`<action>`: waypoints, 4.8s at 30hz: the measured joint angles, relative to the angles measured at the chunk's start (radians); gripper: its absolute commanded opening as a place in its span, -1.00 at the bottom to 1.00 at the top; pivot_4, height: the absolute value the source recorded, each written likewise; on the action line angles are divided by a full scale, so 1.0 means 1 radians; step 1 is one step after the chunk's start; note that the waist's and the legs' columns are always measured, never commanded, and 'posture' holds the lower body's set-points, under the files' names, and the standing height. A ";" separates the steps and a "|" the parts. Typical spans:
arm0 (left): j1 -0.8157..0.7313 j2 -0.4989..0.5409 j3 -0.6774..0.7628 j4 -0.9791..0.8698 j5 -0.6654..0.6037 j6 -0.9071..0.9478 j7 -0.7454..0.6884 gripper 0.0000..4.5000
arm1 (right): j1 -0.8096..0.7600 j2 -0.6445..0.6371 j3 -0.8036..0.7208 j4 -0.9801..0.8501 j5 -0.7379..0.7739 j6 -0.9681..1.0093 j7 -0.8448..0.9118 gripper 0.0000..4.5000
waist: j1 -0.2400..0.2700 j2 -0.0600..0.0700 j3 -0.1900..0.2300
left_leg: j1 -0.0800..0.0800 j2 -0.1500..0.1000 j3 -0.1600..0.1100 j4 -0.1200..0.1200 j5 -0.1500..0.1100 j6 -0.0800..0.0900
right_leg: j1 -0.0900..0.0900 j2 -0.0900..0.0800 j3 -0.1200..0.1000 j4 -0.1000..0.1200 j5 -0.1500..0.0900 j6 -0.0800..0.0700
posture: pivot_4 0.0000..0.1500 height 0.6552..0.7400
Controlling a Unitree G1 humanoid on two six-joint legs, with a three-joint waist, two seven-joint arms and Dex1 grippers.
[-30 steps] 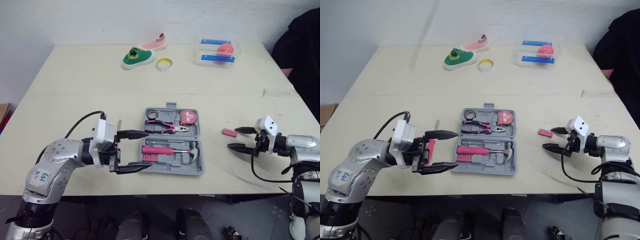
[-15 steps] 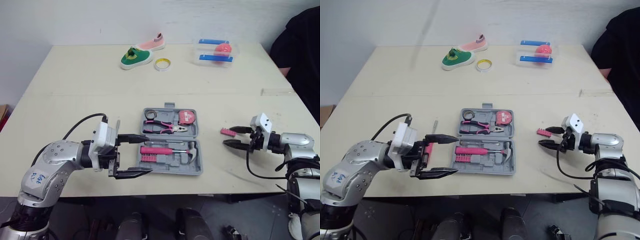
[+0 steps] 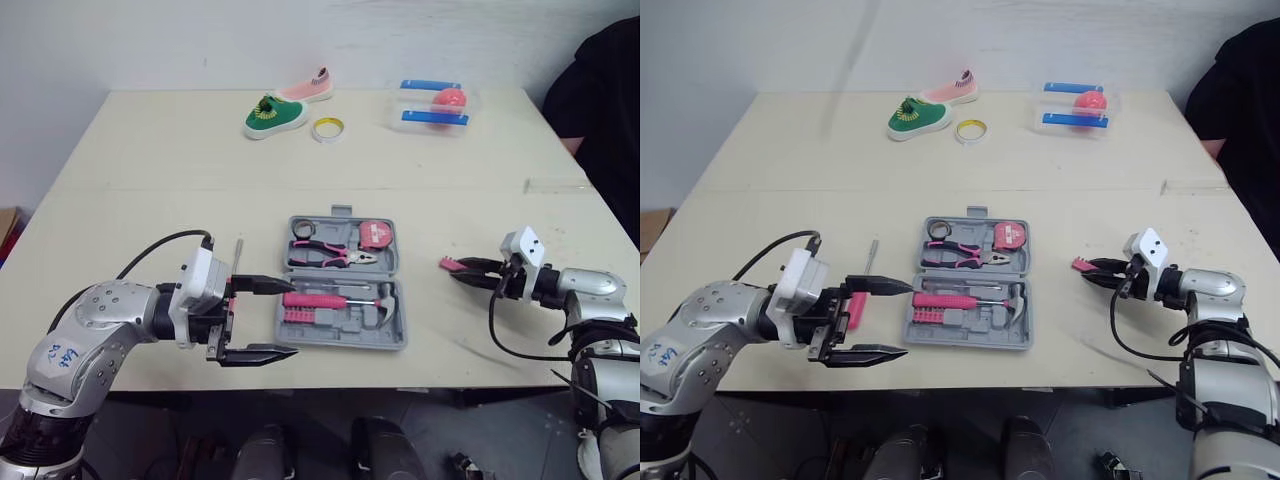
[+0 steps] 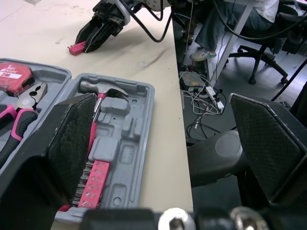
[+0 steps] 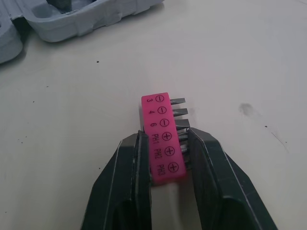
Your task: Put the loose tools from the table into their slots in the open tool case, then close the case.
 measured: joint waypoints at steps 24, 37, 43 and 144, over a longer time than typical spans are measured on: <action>0.013 -0.067 -0.026 0.179 0.163 -0.274 -0.078 1.00 | 0.304 -0.156 0.310 -1.721 0.331 1.262 -0.225 -0.67 | 0.015 0.006 0.004 | -0.004 0.001 0.000 -0.003 -0.004 0.000 | -0.006 -0.002 -0.001 -0.001 -0.001 -0.003 | 1.00 1.00; 0.069 -0.084 -0.027 0.167 0.168 -0.247 -0.048 1.00 | 0.176 -0.128 0.556 -1.713 0.187 1.298 -0.339 -0.67 | 0.014 0.004 0.005 | -0.004 0.002 0.001 -0.002 -0.004 0.000 | -0.007 -0.001 -0.004 0.001 -0.001 -0.002 | 1.00 1.00; 0.074 -0.084 -0.025 0.150 0.168 -0.233 -0.030 1.00 | 0.129 -0.082 0.604 -1.685 0.179 1.332 -0.352 -0.67 | 0.014 0.004 0.005 | -0.004 0.002 0.001 -0.002 -0.004 0.000 | -0.007 -0.001 -0.004 0.000 -0.001 -0.002 | 1.00 1.00; 0.249 -0.057 0.290 0.255 0.184 -0.290 0.135 1.00 | 0.461 -0.001 0.119 -1.218 0.382 0.369 -0.043 -0.55 | 0.016 -0.002 0.005 | -0.001 0.003 0.001 -0.007 -0.004 0.000 | -0.005 0.000 -0.003 -0.002 -0.001 -0.003 | 1.00 1.00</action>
